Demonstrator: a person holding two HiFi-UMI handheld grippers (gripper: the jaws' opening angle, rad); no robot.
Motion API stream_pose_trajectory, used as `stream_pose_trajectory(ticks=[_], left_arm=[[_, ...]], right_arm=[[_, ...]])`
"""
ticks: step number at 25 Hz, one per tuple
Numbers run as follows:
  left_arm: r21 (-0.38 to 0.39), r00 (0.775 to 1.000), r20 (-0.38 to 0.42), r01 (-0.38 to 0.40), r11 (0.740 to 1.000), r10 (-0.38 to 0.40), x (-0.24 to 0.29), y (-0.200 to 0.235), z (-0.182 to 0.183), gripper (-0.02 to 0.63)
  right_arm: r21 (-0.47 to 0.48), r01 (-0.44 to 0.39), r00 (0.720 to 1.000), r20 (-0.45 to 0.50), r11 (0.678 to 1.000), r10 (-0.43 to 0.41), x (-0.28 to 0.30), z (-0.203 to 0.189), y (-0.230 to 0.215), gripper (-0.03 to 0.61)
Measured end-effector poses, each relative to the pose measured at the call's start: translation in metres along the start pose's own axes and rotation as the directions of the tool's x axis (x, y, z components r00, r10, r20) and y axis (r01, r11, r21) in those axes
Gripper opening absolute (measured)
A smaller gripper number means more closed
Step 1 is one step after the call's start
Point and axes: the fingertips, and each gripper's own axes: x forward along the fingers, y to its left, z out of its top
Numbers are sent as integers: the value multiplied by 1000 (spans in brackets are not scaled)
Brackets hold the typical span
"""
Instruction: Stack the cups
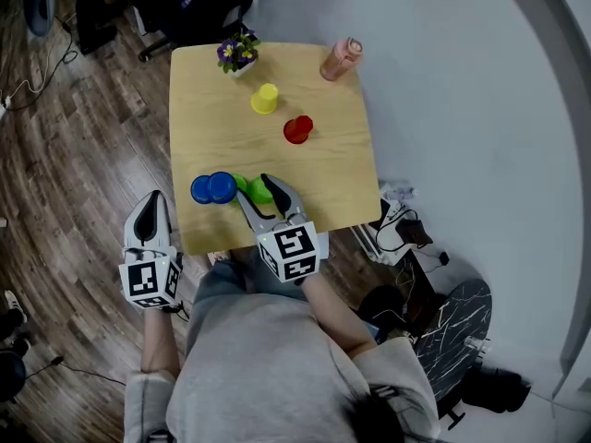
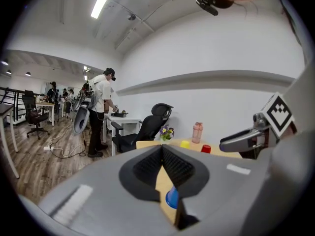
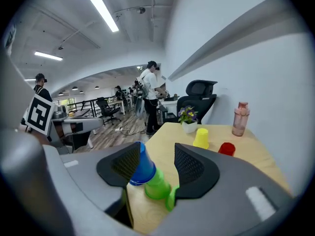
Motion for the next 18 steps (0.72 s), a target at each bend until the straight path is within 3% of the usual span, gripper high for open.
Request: stream_pose_trajectory(ticks=[10,18], left_arm=[[-32,993,38,-107,994,108,5,-29,20,58],[-63,971,23,-235,970,237,0,-52,13,58]], right_arm=[[18,79,997,-17,997,-78,2,26,-128,218],[11,40,986,-160,999,-38,29,-14,-191,219]])
